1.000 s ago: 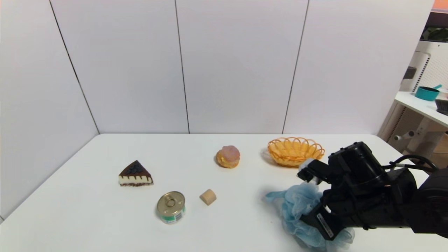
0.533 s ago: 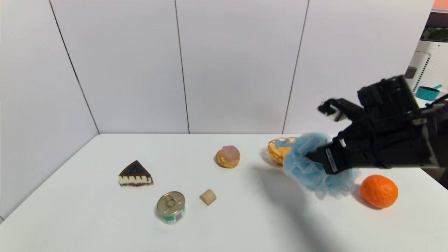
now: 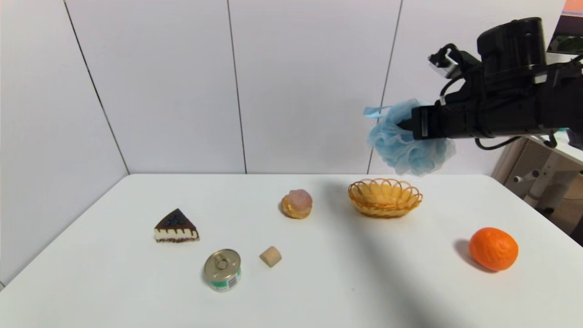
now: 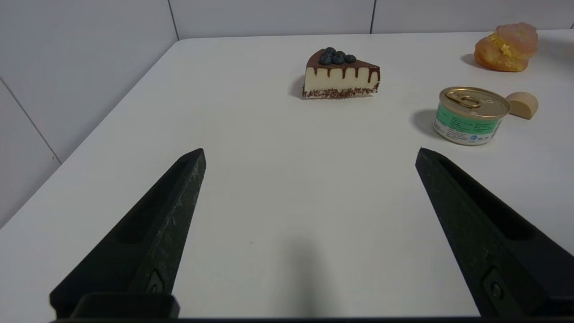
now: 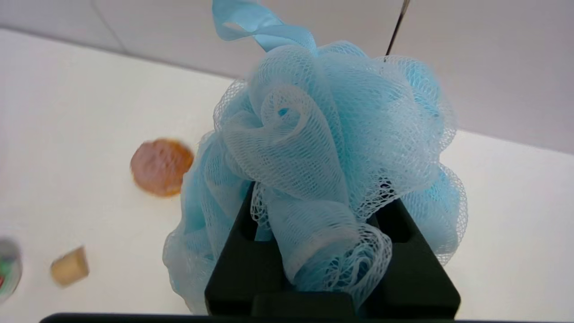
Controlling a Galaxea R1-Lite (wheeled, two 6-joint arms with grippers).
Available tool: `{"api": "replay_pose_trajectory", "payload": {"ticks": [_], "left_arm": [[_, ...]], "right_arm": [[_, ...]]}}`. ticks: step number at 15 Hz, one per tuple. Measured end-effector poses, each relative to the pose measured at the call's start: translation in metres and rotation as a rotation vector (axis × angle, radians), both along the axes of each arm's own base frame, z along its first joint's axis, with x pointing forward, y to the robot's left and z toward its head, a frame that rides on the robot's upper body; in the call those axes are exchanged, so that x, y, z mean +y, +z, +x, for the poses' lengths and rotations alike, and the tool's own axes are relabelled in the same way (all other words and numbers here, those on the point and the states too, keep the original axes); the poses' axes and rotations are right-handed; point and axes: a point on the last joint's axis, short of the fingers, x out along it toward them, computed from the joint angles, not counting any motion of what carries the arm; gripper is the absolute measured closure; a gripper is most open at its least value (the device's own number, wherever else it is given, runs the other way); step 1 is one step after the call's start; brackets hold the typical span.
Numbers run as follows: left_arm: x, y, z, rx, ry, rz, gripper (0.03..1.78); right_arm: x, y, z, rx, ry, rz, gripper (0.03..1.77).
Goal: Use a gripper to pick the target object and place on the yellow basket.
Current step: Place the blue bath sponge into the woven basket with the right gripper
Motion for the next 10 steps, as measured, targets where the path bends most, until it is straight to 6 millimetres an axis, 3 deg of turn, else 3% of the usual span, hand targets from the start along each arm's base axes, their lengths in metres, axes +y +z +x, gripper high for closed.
{"api": "replay_pose_trajectory", "payload": {"ticks": [4,10], "left_arm": [[0.000,0.000,0.000,0.000,0.000,0.000,0.12],[0.000,0.000,0.000,0.000,0.000,0.000,0.12]], "right_arm": [[0.001,-0.032,0.044,0.037,-0.023,-0.026,1.46],[-0.006,-0.084,0.077,0.149,-0.046,-0.076,1.51]]}}
